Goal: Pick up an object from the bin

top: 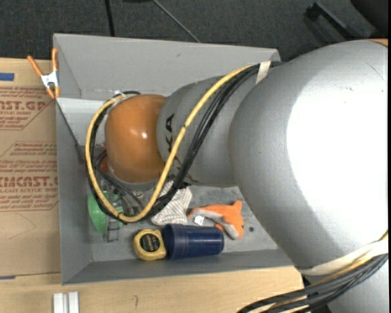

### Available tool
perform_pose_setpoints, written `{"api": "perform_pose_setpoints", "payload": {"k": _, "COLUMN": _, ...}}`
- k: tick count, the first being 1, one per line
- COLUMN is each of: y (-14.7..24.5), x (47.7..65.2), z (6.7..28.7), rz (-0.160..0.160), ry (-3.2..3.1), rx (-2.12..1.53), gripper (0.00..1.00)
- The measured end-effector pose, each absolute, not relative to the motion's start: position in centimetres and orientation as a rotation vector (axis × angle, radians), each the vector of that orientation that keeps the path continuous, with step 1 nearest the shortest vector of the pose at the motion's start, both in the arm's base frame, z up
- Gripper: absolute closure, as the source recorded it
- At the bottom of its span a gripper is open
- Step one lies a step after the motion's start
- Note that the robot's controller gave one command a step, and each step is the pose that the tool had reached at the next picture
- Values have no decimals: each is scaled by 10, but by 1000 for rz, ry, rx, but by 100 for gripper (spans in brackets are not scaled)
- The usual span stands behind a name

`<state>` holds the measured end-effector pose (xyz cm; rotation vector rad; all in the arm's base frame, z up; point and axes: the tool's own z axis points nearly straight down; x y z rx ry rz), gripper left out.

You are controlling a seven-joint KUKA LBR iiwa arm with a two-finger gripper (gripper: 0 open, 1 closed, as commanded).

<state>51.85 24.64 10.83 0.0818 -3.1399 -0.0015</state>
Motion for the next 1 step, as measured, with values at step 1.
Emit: {"api": "perform_pose_setpoints", "payload": {"k": 1, "y": 246, "x": 518, "z": 123, "rz": 1, "ry": -3137, "rx": 82, "gripper": 100}}
